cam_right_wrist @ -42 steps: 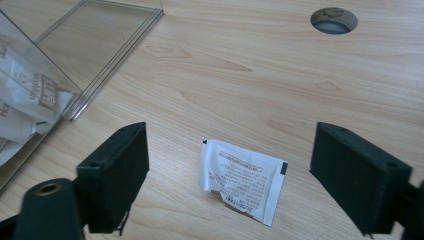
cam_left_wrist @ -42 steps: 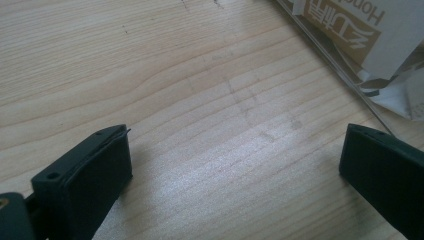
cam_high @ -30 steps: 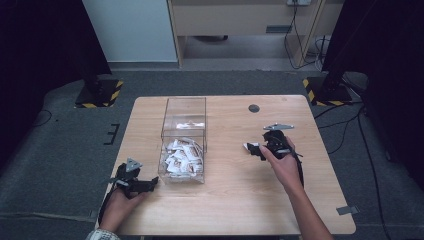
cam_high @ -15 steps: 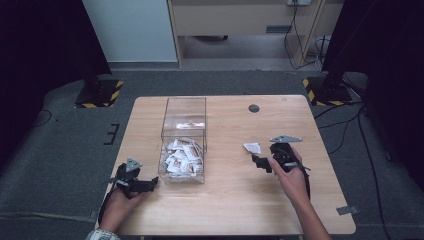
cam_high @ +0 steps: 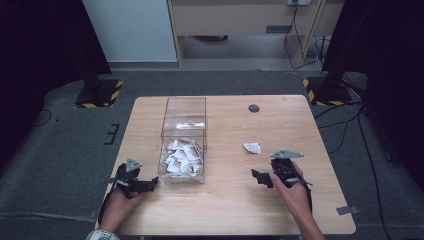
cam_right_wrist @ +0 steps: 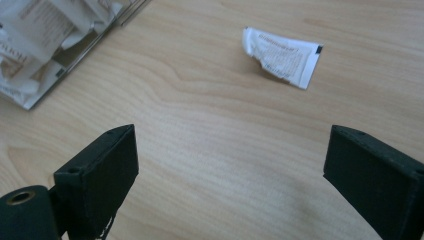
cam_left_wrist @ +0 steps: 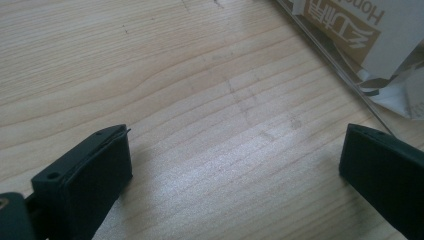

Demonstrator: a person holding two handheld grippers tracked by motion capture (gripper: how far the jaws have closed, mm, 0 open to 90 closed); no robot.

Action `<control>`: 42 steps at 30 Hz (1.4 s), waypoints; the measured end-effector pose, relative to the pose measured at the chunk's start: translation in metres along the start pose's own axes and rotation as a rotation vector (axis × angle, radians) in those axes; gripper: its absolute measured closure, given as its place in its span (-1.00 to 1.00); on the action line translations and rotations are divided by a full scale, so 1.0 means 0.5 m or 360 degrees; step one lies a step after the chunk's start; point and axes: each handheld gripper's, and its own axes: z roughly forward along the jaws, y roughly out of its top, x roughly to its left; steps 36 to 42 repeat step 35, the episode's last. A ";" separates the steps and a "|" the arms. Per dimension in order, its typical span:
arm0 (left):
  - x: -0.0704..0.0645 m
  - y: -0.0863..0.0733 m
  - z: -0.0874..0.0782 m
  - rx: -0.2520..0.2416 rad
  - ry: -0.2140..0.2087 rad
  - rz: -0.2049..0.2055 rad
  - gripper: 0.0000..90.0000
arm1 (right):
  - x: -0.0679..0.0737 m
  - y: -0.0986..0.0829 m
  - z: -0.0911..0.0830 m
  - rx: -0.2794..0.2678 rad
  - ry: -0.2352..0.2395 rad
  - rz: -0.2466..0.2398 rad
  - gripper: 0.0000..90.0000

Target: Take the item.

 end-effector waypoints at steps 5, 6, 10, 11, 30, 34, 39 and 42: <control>0.000 0.000 0.000 0.0000 0.0001 0.0001 -1.00 | 0.011 -0.009 0.005 0.0015 -0.0007 -0.0055 -0.84; 0.000 0.000 0.000 0.0000 0.0000 0.0000 -1.00 | 0.014 -0.011 0.009 0.0015 -0.0006 -0.0058 -0.84; 0.000 0.000 0.000 0.0000 0.0001 0.0001 -1.00 | 0.030 -0.023 0.030 0.0065 0.0007 -0.0083 -0.85; 0.000 0.000 0.000 0.0000 0.0001 0.0002 -1.00 | 0.035 -0.026 0.035 0.0084 0.0007 -0.0098 -0.85; 0.000 0.000 0.000 0.0000 -0.0001 0.0001 -1.00 | 0.073 -0.052 0.079 0.0105 -0.0173 -0.0182 -0.99; 0.000 0.000 0.000 0.0000 -0.0001 0.0001 -1.00 | 0.075 -0.055 0.077 0.0101 -0.0182 -0.0169 -0.99; 0.000 0.000 0.000 0.0000 0.0000 0.0002 -1.00 | 0.075 -0.055 0.077 0.0101 -0.0182 -0.0169 -0.99; 0.000 0.000 0.000 0.0000 0.0000 0.0002 -1.00 | 0.075 -0.055 0.077 0.0101 -0.0182 -0.0169 -0.99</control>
